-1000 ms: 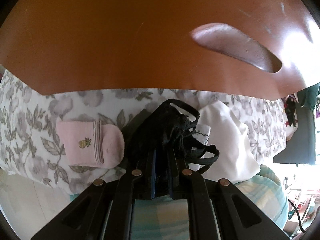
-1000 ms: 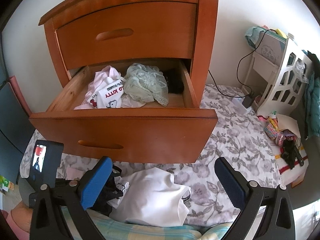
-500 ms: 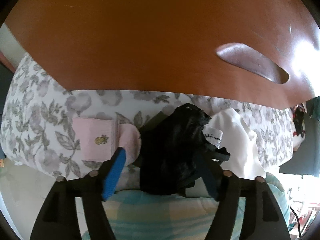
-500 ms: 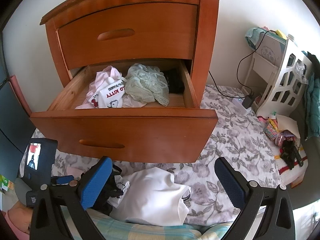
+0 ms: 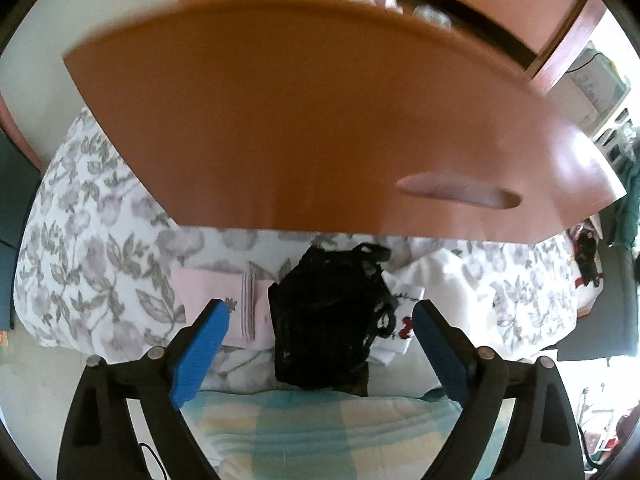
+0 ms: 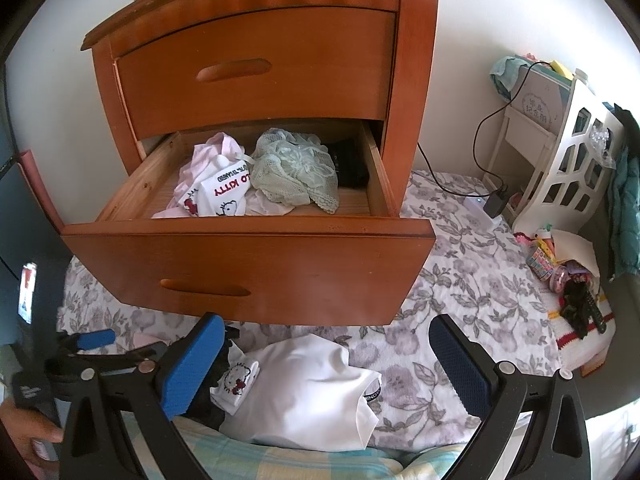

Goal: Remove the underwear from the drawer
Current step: 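Lower the black lace cloth onto the bed beside the pink sock and open the left gripper, then withdraw the left gripper from the bed toward the drawer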

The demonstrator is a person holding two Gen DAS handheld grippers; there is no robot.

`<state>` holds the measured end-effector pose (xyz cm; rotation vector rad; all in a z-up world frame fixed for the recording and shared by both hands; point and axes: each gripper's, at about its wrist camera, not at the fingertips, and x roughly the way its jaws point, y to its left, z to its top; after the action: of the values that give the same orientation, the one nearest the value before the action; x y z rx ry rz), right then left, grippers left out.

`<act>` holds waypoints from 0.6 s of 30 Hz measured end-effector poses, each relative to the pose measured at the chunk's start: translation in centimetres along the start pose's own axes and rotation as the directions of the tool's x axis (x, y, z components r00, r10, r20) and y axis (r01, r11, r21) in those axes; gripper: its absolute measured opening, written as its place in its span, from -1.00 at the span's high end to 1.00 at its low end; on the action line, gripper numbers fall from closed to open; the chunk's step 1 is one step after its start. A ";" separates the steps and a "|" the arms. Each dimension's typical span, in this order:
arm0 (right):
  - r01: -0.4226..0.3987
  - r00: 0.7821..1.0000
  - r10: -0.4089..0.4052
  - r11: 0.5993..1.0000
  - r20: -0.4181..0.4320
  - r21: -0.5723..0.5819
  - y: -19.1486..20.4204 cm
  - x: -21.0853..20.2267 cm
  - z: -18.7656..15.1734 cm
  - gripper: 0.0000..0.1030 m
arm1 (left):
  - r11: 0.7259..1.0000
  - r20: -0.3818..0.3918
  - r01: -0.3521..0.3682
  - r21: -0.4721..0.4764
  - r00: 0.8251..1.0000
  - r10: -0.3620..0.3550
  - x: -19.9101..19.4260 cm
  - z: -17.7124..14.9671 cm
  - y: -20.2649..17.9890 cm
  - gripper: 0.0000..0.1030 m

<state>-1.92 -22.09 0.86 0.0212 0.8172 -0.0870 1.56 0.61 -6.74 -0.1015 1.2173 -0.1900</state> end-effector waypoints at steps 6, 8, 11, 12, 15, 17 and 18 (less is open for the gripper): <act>-0.002 1.000 0.002 1.000 -0.001 0.001 -0.2 -0.1 0.0 -1.00 | 1.000 0.023 0.023 0.019 0.999 -0.023 -1.5 0.1 -0.1 -0.82; 0.001 1.000 -0.001 1.000 -0.002 0.005 -0.3 0.1 0.1 -1.00 | 0.999 0.030 0.036 0.026 0.999 -0.036 -2.1 0.1 0.0 -0.82; 0.004 1.000 -0.004 1.000 -0.003 0.013 -0.6 0.2 0.1 -1.00 | 0.998 0.050 0.045 0.037 0.998 -0.047 -3.5 0.2 0.4 -0.82; 0.005 1.000 -0.005 1.000 -0.003 0.014 -0.7 0.3 0.1 -1.00 | 0.998 0.060 0.048 0.039 0.997 -0.050 -4.0 0.3 0.6 -0.82; 0.005 1.000 -0.005 1.000 0.002 0.013 -0.6 0.3 0.2 -1.00 | 0.996 0.100 0.083 0.042 0.991 -0.087 -6.2 0.9 1.3 -0.82; 0.004 1.000 -0.004 1.000 0.005 0.011 -0.6 0.4 0.2 -1.00 | 0.995 0.129 0.093 0.046 0.987 -0.098 -7.4 1.3 1.5 -0.82; 0.004 1.000 -0.004 1.000 0.007 0.010 -0.6 0.4 0.3 -1.00 | 0.994 0.154 0.096 0.051 0.983 -0.103 -8.3 1.6 1.6 -0.82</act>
<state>-1.54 -22.68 0.79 0.0288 0.8097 -0.0953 0.39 3.80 1.19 -0.1375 1.0518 -0.2901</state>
